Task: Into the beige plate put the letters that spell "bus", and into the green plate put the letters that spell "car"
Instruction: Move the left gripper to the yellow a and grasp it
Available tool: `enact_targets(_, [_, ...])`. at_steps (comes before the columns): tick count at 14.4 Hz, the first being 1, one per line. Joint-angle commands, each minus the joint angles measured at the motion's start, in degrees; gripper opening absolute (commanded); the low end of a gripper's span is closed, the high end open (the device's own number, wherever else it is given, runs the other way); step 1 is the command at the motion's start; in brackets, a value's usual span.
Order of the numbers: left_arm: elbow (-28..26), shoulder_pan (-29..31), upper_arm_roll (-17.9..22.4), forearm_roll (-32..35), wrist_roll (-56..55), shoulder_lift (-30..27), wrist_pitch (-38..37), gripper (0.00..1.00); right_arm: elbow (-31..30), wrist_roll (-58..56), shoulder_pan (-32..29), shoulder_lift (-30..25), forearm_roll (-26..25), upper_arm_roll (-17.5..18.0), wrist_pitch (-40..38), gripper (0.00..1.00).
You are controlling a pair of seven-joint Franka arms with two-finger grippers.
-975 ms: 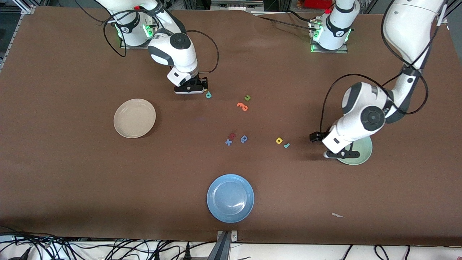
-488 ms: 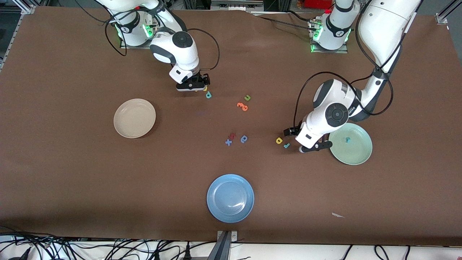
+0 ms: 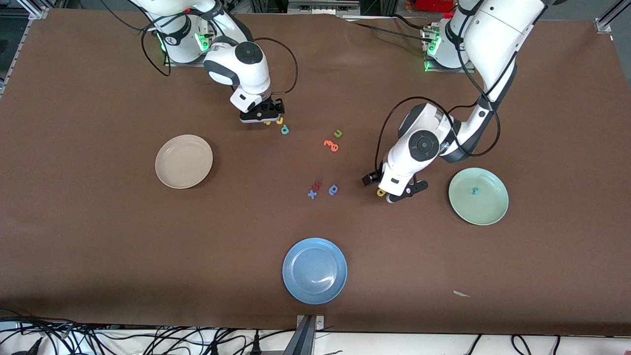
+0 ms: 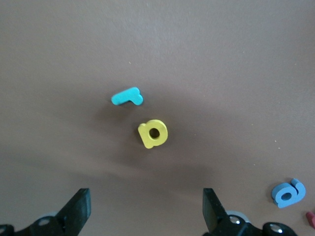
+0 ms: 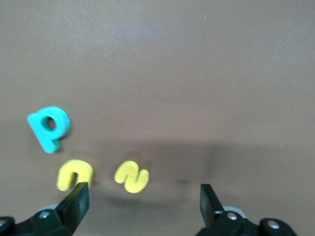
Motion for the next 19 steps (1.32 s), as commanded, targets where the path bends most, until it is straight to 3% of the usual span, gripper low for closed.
enact_targets(1, [2.2, -1.4, 1.8, 1.7, -2.9, 2.5, 1.7, 1.0, -3.7, 0.7, -2.8, -1.4, -4.4, 0.0, 3.8, 1.0])
enact_targets(5, [6.7, -1.4, 2.0, 11.0, -10.1, 5.8, 1.5, 0.98, -3.6, 0.9, -2.9, -0.7, -4.5, -0.1, 5.1, 0.96])
enact_targets(7, [7.0, -1.4, 2.0, 11.4, -11.3, 6.0, 1.5, 0.97, -2.5, 1.6, -2.8, -0.5, -4.3, -0.1, 6.3, 0.96])
enact_targets(15, [7.1, -1.4, 2.0, 11.4, -12.4, 7.5, 1.6, 0.77, -1.9, 2.0, -2.8, 1.5, -7.6, -0.1, 7.0, 0.91])
enact_targets(17, [7.1, -1.4, 2.0, 11.5, -13.0, 7.6, 1.6, 0.67, -2.0, 2.0, -2.8, 1.5, -8.7, -0.6, 7.1, 0.87])
enact_targets(19, [7.1, -1.3, 2.0, 11.5, -13.0, 7.6, 1.6, 0.6, -2.0, 2.0, -2.8, 1.5, -8.8, -0.6, 7.1, 0.76])
